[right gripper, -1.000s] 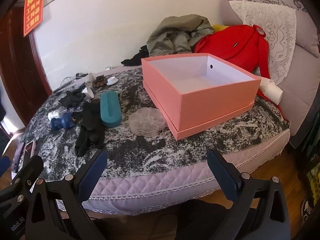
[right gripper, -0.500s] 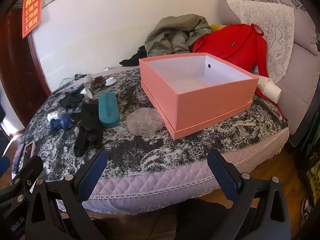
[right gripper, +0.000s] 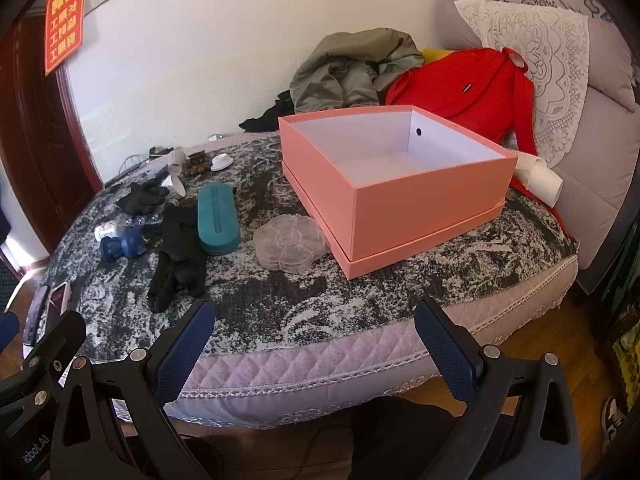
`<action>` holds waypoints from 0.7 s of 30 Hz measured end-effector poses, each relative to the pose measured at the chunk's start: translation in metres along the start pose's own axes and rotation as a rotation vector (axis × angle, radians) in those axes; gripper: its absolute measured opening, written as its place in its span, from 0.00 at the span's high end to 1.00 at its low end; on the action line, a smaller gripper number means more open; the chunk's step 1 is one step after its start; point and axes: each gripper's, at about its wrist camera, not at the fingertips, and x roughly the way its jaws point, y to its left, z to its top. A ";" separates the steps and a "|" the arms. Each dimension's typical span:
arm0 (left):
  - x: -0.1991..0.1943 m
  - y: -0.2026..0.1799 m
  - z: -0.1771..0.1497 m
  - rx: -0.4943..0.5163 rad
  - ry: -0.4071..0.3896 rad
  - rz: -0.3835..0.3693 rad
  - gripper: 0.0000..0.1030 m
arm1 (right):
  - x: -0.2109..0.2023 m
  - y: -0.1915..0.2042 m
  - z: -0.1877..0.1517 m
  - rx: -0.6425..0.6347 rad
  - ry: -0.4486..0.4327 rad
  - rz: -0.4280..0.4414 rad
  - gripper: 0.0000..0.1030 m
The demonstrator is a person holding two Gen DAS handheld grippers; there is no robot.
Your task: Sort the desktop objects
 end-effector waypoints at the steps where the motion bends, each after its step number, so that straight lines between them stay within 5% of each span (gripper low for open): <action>1: 0.000 0.000 0.000 0.000 0.000 0.000 0.00 | 0.000 0.001 0.000 0.000 0.000 -0.001 0.01; 21: 0.000 -0.002 -0.001 0.005 0.000 0.007 0.00 | 0.003 0.010 -0.001 0.002 0.003 -0.012 0.01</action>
